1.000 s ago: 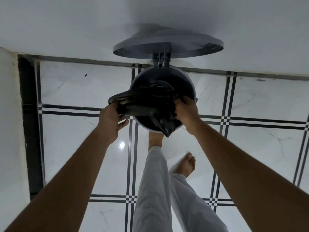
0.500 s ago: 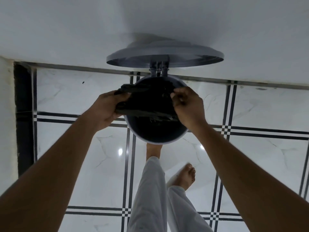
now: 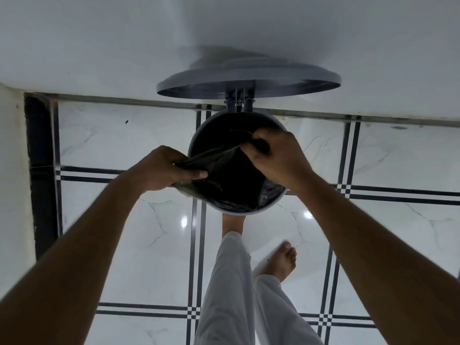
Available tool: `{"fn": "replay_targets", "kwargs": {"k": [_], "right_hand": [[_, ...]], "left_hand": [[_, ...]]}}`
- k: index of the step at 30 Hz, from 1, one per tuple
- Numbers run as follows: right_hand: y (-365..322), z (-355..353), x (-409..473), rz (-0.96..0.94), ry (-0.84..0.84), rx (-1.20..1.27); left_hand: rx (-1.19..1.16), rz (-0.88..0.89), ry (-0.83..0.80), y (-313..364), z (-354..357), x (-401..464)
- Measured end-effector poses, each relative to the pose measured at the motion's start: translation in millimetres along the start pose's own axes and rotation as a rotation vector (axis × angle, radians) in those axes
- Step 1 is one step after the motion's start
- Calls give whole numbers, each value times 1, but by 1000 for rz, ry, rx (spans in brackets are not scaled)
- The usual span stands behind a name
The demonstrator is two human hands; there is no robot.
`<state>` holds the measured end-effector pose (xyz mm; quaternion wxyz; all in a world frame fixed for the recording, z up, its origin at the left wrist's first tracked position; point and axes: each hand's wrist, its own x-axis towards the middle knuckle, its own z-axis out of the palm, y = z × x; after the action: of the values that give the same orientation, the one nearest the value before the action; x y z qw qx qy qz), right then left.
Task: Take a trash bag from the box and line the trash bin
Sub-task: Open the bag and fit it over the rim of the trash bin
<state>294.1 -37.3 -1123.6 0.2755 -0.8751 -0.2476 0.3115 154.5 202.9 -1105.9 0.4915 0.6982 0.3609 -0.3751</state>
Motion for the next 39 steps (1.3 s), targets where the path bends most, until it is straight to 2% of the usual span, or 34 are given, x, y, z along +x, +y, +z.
{"fn": "replay_targets", "kwargs": {"k": [2,4,6,8,10,13,16,19,23,27,29,31,32,35,39], "right_hand": [[9,-10,-3,149,-155,64],[17,-16,-6,309,-209,318],[23,-23,-10,454,-141,652],[33,-27,-15,523,-36,841],[45,-24,-18,513,53,832],[59,-11,-13,458,187,531],[62,-4,3,344,272,295],[59,-2,25,304,329,151],[59,-1,58,316,404,22],[75,-3,80,418,400,-44],[81,-1,85,433,393,61],[86,1,89,442,465,283],[90,2,89,449,500,343],[103,4,81,508,399,263],[117,8,63,700,275,420]], "left_hand": [[-86,-39,-11,-10,-11,4],[-321,-43,-72,-22,-23,7],[-599,-45,-189,-33,-30,7],[-766,-55,-236,-42,-33,10],[-836,-72,-226,-48,-31,14],[-905,-115,-185,-43,-23,21],[-1000,-84,-99,-17,-16,31],[-844,-58,43,5,-17,55],[-359,-21,266,27,-22,93],[-138,-13,310,45,-20,120],[-198,9,248,49,-18,128],[-354,51,163,47,-15,134],[-377,55,174,46,-13,138],[-239,-64,262,35,-4,135],[-300,-274,68,9,-6,121]]}}
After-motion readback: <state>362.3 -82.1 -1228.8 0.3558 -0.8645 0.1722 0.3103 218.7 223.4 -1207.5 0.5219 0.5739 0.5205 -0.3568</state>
